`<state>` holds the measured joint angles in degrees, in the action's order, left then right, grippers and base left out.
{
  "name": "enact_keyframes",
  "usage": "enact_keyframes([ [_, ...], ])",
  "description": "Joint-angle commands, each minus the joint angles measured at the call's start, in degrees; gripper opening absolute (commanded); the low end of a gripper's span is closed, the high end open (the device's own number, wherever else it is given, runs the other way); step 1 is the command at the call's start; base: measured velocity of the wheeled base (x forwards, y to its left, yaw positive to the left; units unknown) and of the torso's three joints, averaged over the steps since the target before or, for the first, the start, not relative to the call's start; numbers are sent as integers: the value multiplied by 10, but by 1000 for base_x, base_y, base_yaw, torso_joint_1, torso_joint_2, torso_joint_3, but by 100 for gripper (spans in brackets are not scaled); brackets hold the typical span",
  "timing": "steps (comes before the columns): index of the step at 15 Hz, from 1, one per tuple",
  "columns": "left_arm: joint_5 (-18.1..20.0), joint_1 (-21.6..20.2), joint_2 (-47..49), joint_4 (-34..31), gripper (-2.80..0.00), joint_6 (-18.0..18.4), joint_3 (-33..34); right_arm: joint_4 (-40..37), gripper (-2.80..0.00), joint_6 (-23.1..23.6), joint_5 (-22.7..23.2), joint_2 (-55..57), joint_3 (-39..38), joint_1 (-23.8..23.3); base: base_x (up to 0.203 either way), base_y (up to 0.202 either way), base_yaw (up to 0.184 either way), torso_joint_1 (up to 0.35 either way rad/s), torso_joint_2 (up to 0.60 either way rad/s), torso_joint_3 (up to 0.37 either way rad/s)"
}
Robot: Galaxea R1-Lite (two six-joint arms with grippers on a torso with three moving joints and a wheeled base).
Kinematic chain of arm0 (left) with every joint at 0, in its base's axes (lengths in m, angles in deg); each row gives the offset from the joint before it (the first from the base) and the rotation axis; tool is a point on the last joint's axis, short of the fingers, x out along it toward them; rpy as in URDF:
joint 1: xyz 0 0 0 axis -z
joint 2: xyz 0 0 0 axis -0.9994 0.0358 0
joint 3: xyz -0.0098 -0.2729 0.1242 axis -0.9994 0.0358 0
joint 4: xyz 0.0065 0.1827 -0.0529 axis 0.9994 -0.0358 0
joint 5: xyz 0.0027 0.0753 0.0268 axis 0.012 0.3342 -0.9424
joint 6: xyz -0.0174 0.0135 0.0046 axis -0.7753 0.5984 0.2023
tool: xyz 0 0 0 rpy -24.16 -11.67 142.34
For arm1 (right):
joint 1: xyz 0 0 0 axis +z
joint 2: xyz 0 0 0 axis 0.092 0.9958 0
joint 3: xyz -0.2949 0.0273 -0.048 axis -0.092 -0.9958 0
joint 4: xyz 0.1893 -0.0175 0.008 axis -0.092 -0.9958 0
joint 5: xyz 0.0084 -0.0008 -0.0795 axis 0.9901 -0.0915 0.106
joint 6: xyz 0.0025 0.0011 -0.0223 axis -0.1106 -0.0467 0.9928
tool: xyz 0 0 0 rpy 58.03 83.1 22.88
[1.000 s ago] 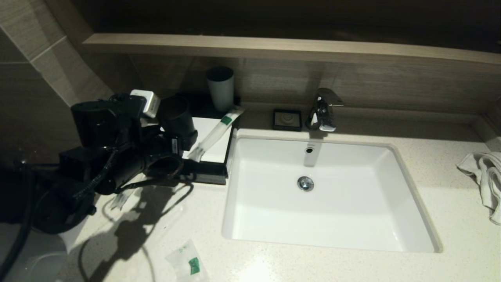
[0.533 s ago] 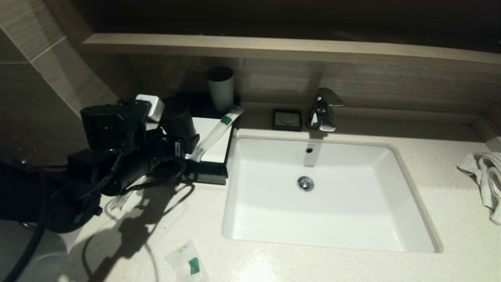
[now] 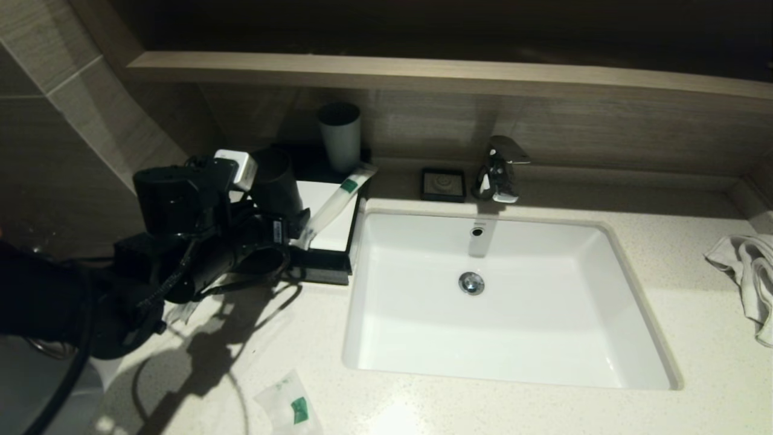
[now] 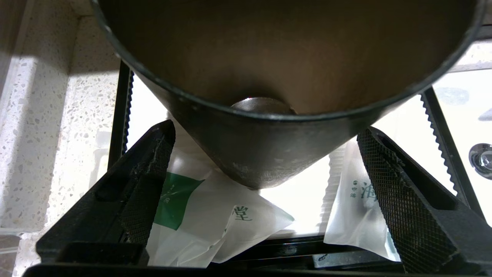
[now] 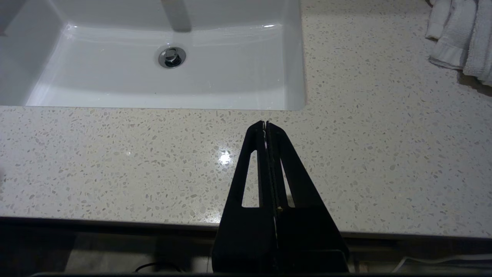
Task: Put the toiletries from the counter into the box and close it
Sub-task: Pick up the cup
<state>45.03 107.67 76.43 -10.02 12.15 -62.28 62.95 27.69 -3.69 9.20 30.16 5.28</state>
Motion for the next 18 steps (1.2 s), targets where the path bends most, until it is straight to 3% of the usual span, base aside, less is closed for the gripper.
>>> enact_keyframes([
  [1,-1,1,2,3,0,0,-1,0,-280,0,0,0,-1,0,0,0,0,0,0,0],
  [4,-1,0,5,3,0,0,-5,0,-280,0,0,0,-1,0,0,0,0,0,0,0],
  [5,-3,0,6,3,-280,0,-7,0,-280,0,0,0,-1,0,0,0,0,0,0,0],
  [18,-10,0,-3,-3,-280,-2,-42,0,-280,0,0,0,-1,0,0,0,0,0,0,0],
])
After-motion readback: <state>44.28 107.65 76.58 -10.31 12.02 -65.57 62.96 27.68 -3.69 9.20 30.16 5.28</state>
